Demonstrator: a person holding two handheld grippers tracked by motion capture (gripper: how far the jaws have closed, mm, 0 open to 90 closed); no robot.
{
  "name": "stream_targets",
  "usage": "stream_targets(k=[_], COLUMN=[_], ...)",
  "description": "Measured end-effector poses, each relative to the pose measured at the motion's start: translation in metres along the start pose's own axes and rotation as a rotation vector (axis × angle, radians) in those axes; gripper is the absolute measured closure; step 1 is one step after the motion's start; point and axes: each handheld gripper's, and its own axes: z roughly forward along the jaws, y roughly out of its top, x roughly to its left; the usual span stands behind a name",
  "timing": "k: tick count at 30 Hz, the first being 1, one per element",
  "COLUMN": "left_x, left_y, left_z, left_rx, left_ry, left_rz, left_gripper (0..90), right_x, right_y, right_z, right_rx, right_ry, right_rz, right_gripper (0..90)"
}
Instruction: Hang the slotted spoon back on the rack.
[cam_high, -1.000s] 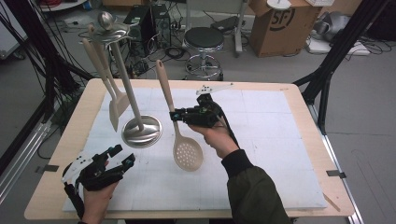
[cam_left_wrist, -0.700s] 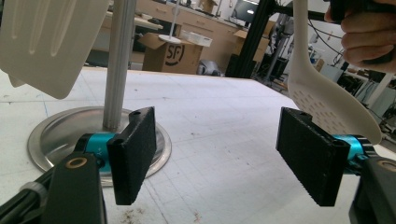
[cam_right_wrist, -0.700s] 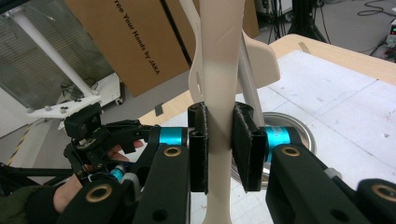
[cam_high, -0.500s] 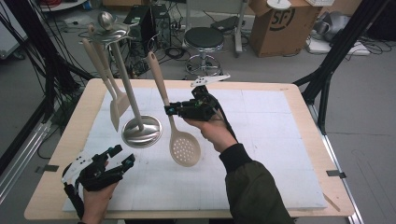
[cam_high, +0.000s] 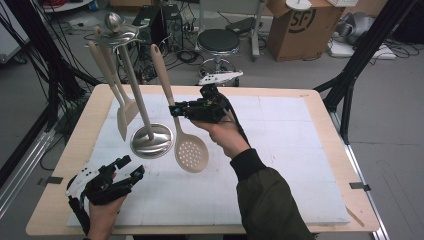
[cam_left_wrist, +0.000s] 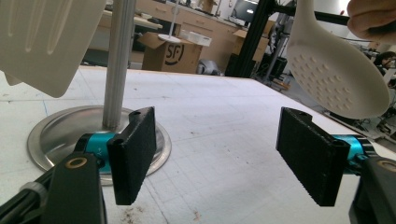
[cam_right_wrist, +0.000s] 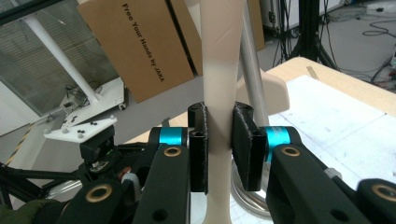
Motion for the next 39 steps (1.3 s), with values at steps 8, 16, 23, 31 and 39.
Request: stream_targets(k=[8,16,23,31,39], left_x=[0.000,-0.002,-0.002,-0.003,-0.002], left_y=[0.000,-0.001,-0.001,-0.001,-0.001], left_z=[0.000,-0.003,-0.004,-0.004,-0.005], left_rx=[0.006,0.003,0.004,0.001,0.002], left_ry=[-0.001,0.001,0.000,0.001,-0.001], left_rz=[0.005,0.003,0.007,0.003,0.007], left_gripper=[29.4,29.4,29.4,29.4,29.4], right_x=[0.003,0.010,0.012,0.011,0.009], right_y=[0.008,0.017,0.017,0.019,0.019], right_z=[-0.003,0.000,0.006,0.014,0.021], right_rx=[-0.027,-0.021,0.001,0.006,0.009], right_ry=[0.031,0.048,0.064,0.074,0.081], right_rz=[0.006,-0.016,-0.018,-0.003,0.004], right_gripper=[77.6,77.6,77.6,77.6,75.2])
